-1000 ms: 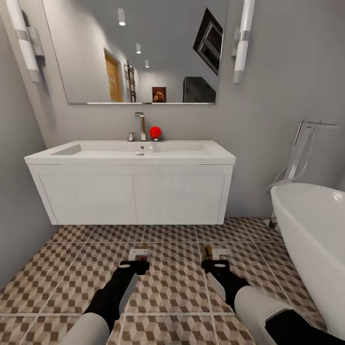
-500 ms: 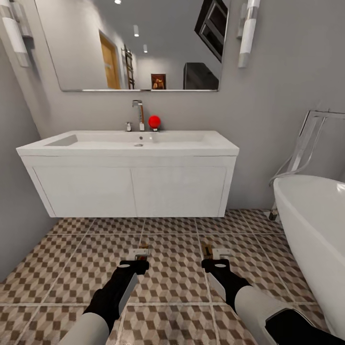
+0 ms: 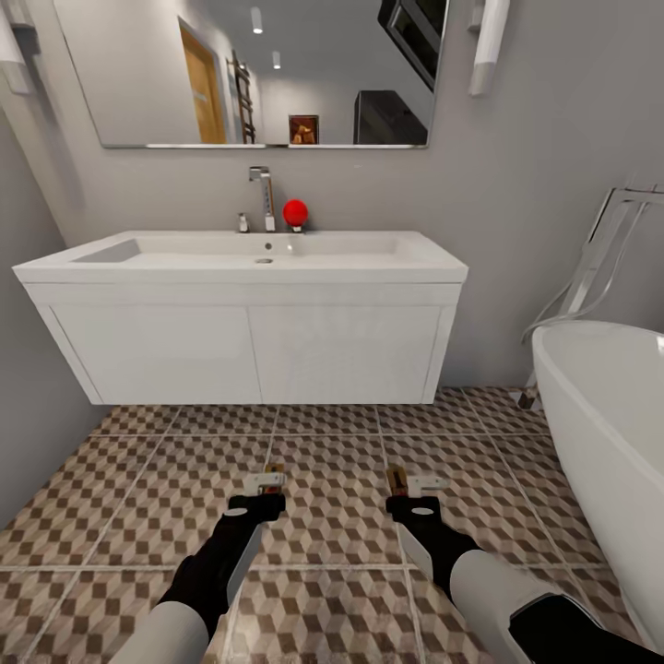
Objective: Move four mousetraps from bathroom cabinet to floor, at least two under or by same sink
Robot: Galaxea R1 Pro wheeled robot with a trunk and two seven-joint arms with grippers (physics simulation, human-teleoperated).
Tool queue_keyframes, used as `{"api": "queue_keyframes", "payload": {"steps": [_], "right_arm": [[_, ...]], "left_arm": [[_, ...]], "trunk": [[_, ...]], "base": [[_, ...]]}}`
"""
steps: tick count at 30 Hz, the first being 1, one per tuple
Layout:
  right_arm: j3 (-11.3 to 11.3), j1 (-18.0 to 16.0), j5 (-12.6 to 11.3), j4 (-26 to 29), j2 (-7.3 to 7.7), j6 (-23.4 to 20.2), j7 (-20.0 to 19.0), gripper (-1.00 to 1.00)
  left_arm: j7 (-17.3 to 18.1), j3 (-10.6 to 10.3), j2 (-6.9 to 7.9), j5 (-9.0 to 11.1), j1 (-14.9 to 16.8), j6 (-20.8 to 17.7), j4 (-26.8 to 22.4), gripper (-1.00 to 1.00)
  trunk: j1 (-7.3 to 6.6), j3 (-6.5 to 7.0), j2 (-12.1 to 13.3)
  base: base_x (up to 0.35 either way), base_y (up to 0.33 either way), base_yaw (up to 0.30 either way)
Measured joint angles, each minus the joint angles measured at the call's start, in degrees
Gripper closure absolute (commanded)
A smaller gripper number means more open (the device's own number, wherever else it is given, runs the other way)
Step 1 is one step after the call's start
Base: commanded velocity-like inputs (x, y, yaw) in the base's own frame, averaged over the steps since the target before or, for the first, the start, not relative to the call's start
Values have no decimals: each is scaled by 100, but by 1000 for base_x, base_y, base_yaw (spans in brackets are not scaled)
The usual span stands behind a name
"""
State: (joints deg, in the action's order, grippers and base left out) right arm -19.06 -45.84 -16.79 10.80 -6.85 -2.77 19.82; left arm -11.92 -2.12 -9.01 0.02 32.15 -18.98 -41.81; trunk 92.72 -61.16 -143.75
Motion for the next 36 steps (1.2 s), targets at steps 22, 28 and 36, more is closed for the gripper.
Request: {"api": "queue_keyframes", "payload": {"steps": [22, 28, 36], "right_arm": [[-12, 0, -1, 1, -3, 6, 18, 100], [-8, -1, 2, 1, 1, 7, 25, 100], [-14, 0, 2, 1, -2, 7, 44, 100]], "left_arm": [[-8, 25, 6, 5, 0, 64, 3, 100], [-12, 15, 6, 1, 1, 87, -62, 100], [-19, 23, 2, 2, 0, 116, -313, 100]], "trunk": [[57, -488, -30], [64, -555, -34], [62, -555, -34]], "base": [[0, 0, 0], [0, 0, 0], [65, 0, 0]]}}
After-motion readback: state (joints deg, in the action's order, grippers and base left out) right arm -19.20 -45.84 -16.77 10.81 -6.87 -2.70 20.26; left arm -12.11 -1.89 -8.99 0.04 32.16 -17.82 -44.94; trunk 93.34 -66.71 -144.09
